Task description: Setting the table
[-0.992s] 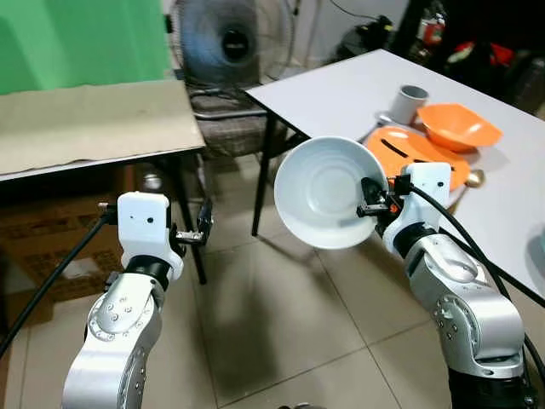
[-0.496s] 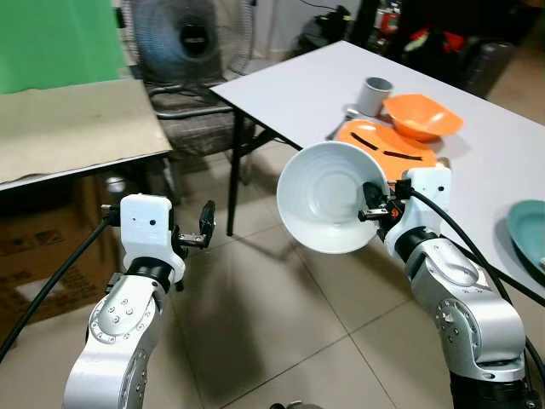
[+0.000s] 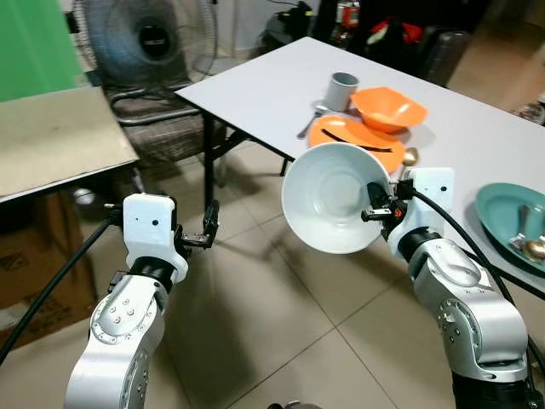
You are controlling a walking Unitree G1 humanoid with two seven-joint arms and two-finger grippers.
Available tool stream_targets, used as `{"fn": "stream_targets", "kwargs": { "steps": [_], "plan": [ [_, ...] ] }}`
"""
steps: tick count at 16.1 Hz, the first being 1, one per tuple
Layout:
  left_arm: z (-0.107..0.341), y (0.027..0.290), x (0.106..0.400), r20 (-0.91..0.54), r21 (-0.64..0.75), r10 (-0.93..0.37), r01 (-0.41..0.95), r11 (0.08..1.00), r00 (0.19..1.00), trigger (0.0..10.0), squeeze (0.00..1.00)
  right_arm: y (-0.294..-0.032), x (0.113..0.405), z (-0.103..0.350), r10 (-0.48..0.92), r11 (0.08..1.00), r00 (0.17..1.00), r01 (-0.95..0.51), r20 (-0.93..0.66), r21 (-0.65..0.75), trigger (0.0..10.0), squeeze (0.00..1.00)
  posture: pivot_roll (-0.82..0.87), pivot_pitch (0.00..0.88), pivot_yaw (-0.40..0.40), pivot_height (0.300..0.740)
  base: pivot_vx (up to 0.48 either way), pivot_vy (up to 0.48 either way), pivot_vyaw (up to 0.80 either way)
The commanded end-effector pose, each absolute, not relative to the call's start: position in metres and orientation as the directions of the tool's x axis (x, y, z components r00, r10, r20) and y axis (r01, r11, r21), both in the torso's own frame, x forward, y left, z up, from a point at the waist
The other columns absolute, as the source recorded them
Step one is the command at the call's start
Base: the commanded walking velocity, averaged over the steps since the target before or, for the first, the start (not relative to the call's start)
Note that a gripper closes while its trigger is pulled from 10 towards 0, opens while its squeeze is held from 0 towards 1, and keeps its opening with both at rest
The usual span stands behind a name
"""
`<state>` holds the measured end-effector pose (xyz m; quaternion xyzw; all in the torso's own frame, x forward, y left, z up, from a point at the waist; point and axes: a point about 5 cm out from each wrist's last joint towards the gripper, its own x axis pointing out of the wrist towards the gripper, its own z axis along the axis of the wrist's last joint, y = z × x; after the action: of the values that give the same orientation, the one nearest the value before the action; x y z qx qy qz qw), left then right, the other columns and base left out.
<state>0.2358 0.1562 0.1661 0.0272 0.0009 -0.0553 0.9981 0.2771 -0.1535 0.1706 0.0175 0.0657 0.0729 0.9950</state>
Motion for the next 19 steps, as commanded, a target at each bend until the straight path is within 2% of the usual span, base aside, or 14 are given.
{"fn": "stream_targets", "kwargs": {
  "steps": [1,12,19],
  "plan": [
    [0.1663,0.1529,0.2359,0.001,0.046,-0.128,0.128,0.991,0.992,10.0,0.00,-0.1602,0.2750,0.1773,0.121,0.992,0.987,-0.119,-0.104,0.028,10.0,0.00,-0.09,0.000,-0.074,0.740,0.000,0.000,-0.80],
    [0.1664,0.1532,0.2354,0.001,0.046,-0.139,0.139,0.989,0.990,10.0,0.00,-0.1600,0.2736,0.1755,0.116,0.993,0.987,-0.114,-0.112,0.023,10.0,0.00,-0.10,0.000,-0.069,0.740,0.000,0.000,-0.80],
    [0.1660,0.1524,0.2355,0.002,0.041,-0.139,0.139,0.989,0.990,10.0,0.00,-0.1617,0.2746,0.1763,0.115,0.993,0.987,-0.114,-0.111,0.016,10.0,0.00,-0.09,0.000,-0.076,0.740,0.256,0.000,-0.80]
  ]
}}
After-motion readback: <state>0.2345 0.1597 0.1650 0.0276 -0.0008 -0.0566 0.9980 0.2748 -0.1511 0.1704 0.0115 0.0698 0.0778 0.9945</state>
